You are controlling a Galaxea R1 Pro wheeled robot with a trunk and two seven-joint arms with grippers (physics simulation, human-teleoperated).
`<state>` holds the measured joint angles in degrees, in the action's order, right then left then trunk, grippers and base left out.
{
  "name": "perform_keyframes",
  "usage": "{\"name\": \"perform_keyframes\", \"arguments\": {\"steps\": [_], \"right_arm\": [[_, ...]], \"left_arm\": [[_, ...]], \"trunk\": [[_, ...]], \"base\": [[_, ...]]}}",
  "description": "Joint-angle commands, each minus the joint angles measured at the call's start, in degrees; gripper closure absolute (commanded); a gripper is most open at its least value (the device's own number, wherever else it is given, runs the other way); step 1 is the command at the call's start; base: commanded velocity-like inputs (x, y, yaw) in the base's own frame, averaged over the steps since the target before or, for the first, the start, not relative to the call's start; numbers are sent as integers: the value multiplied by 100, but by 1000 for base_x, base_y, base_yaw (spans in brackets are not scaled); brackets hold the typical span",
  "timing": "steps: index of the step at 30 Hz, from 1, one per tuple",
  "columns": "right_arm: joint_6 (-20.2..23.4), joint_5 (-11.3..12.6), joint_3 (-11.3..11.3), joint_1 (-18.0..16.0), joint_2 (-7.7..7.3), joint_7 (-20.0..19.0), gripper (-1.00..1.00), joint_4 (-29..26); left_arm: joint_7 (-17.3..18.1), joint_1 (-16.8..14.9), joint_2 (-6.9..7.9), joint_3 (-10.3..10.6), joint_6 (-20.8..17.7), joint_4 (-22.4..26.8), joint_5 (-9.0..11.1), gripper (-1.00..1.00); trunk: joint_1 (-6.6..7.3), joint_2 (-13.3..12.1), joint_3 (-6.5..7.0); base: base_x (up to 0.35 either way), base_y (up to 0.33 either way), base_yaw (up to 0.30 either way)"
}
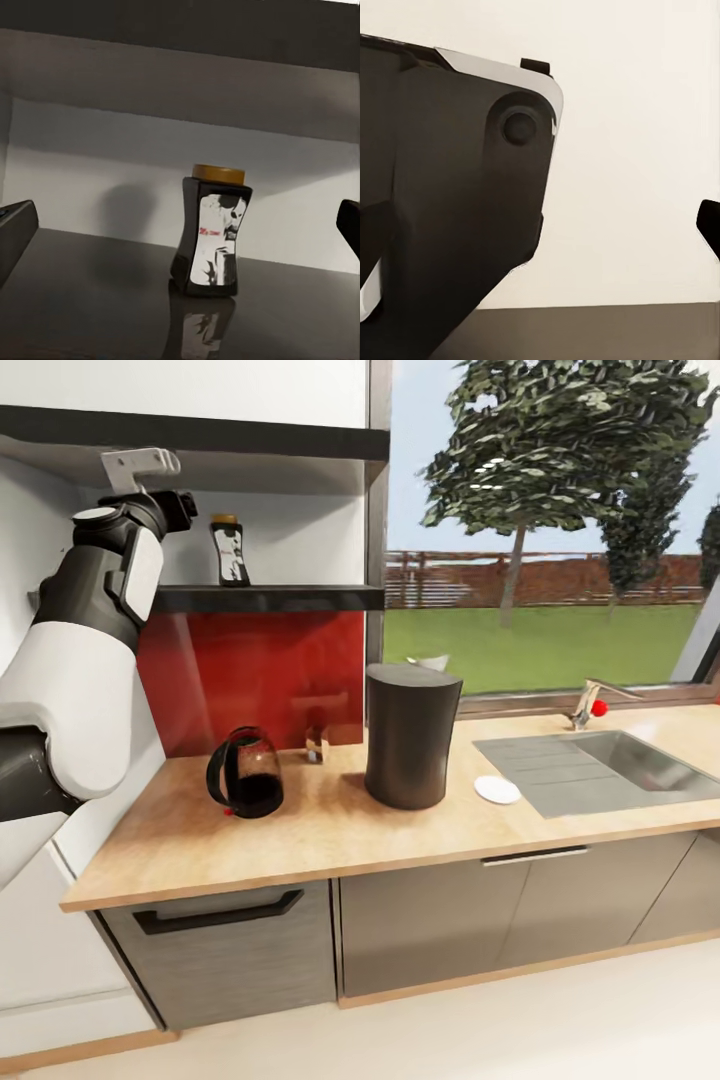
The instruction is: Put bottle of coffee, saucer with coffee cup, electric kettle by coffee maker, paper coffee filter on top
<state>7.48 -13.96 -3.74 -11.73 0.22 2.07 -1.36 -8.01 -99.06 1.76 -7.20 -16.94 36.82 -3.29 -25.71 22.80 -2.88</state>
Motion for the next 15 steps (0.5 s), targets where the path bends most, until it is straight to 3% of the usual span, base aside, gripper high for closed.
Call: {"name": "perform_keyframes", "arguments": {"steps": [1,7,15], "right_arm": [[34,-56,-40,0,0,13,-100,-10],[33,-55,-40,11,-4,13,-100,-9],[28,-59,-40,13,-5,13,-100,-9]], "left_arm": [[-18,-3,-9,-4,-29,11,-43,-100],[-44,0,-21,-2,-21,68,-63,-100],[-6,1,-25,-2,-36,251,-48,-100]], "trunk": [[-7,12,-13],[-7,12,-13],[-7,12,-13]], "base": [[328,13,0],[264,23,0],[37,3,0]]}}
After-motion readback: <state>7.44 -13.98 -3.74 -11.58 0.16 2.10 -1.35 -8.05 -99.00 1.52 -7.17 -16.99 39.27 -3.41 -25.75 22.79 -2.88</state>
